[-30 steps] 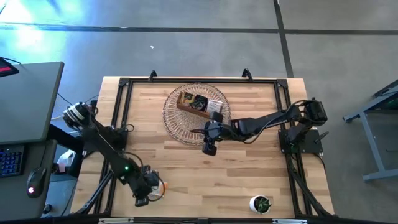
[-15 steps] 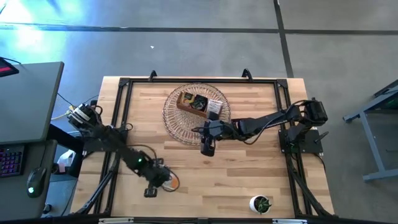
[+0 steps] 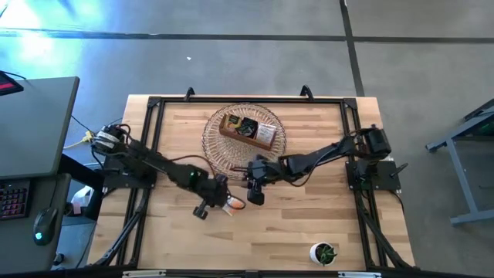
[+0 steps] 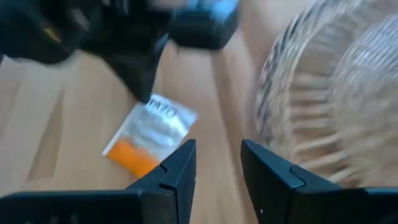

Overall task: Pick & Place Tea
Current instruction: Put the white tea bag into the right section of the wooden organizer

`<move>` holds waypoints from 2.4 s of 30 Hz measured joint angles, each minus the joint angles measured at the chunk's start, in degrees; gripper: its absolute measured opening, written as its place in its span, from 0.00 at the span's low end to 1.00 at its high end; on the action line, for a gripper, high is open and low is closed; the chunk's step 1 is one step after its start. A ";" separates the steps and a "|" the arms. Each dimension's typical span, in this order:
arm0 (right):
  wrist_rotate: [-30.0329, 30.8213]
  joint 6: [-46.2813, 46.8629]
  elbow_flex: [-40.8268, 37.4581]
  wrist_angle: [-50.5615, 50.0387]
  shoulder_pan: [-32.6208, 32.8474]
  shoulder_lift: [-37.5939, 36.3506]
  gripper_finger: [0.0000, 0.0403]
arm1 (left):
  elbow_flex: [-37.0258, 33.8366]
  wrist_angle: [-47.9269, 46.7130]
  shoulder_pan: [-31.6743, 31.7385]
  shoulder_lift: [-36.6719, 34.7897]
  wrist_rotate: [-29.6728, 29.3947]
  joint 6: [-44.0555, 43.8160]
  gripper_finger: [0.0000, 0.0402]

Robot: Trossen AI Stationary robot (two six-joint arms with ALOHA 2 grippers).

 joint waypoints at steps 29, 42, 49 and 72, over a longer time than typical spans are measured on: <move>-4.04 27.30 0.02 2.53 -0.67 7.25 0.31 | 0.52 4.58 4.37 3.44 -11.10 10.55 0.00; -1.79 32.90 0.02 1.37 -0.22 8.81 0.31 | 0.52 5.17 4.37 3.44 -10.73 10.55 0.00; -3.30 34.19 0.31 7.39 -0.10 12.34 0.31 | 0.52 5.39 4.37 3.44 -10.81 10.55 0.00; -4.13 20.55 -0.11 6.87 0.01 7.62 0.03 | 2.72 6.63 -1.70 1.32 -28.03 3.18 0.00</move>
